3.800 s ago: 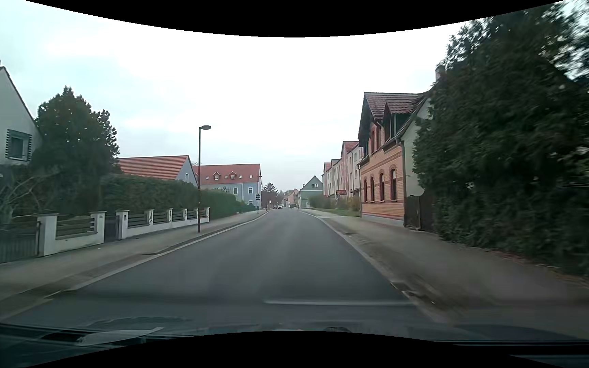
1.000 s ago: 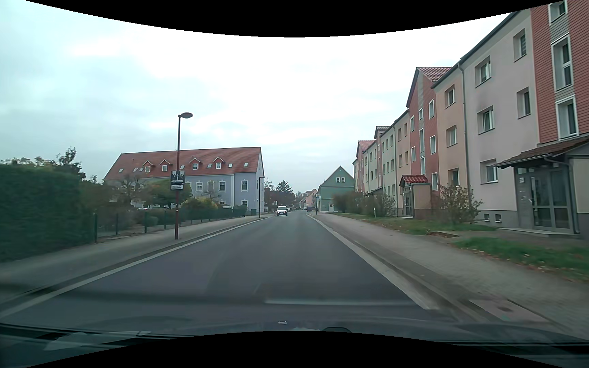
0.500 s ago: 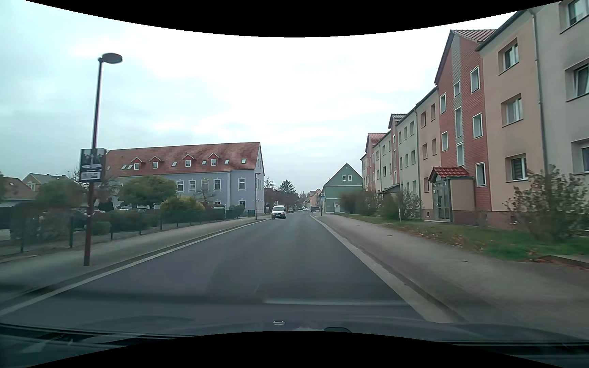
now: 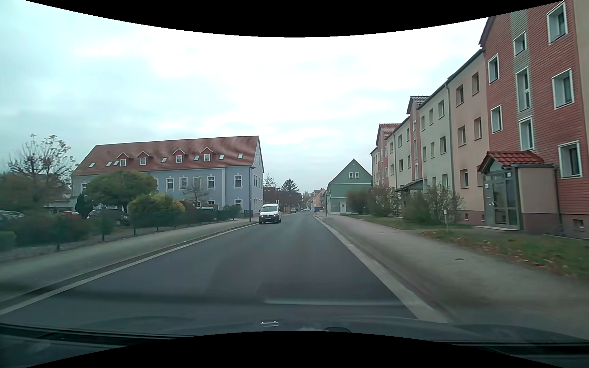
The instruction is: Follow the waypoints while adhering to traffic rules and regulations
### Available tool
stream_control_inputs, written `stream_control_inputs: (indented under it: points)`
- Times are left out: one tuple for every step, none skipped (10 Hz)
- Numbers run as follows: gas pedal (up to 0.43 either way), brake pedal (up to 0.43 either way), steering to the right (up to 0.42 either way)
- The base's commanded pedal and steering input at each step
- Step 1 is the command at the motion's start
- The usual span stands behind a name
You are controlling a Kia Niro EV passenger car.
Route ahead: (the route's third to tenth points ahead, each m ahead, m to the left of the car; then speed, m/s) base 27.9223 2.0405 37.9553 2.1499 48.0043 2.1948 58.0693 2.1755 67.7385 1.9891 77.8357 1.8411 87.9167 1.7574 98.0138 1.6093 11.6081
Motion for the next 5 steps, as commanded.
stream_control_inputs:
  points:
    - [0.157,0.0,-0.011]
    - [0.157,0.0,-0.011]
    - [0.157,0.0,-0.011]
    - [0.169,0.0,-0.011]
    - [0.169,0.0,-0.011]
